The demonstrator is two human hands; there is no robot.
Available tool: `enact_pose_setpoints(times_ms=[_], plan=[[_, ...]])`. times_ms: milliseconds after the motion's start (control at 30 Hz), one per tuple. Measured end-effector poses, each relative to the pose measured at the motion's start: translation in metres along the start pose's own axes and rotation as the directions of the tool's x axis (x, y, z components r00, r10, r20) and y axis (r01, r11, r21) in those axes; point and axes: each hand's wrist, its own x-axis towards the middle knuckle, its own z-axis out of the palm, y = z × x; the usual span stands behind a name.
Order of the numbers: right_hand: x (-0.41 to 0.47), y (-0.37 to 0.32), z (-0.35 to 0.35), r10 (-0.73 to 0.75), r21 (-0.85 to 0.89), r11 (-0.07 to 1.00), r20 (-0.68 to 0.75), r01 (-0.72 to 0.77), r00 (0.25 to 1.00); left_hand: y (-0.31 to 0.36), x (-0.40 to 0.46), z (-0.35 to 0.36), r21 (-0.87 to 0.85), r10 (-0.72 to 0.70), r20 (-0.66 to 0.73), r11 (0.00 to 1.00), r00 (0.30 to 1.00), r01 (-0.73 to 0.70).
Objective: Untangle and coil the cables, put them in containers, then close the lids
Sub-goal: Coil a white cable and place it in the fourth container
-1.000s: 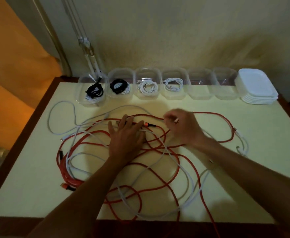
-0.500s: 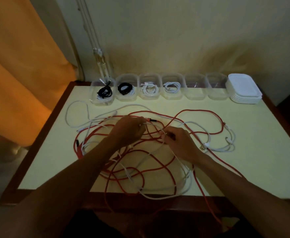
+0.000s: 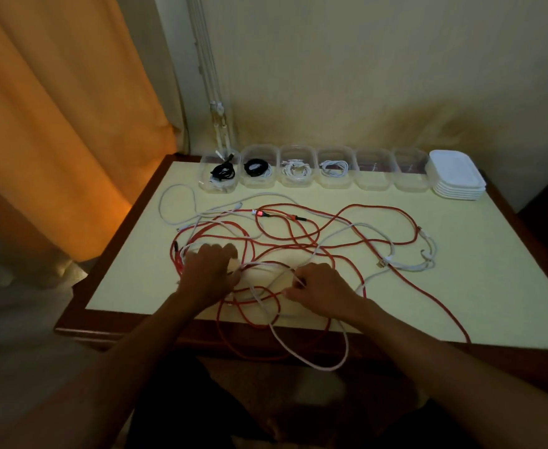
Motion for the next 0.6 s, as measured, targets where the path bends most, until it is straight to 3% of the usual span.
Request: enact_pose_setpoints(times_ms=[100,200,367,600], plan=[[-0.003,-0.015,0.013,0.023,0.055,0.998,-0.033,-0.021,0.999,0.006,-0.013,0.014,-0.127,-0.091,0.072,0.987,0.993,0.099],[-0.005,-0.032,0.024,0.04,0.083,0.996,-0.023,-0.038,0.999,0.006,-0.018,0.018,-0.211,-0.147,0.057,0.965,0.988,0.156],[-0.005,-0.041,0.037,0.056,-0.084,0.995,0.018,-0.054,0.998,0.001,-0.027,0.022,-0.253,-0.128,0.032,0.958,0.991,0.133],[-0.008,-0.044,0.029,0.015,-0.127,0.992,0.007,-0.014,1.0,0.001,-0.035,0.022,-0.287,-0.138,-0.029,0.95,0.99,0.124]])
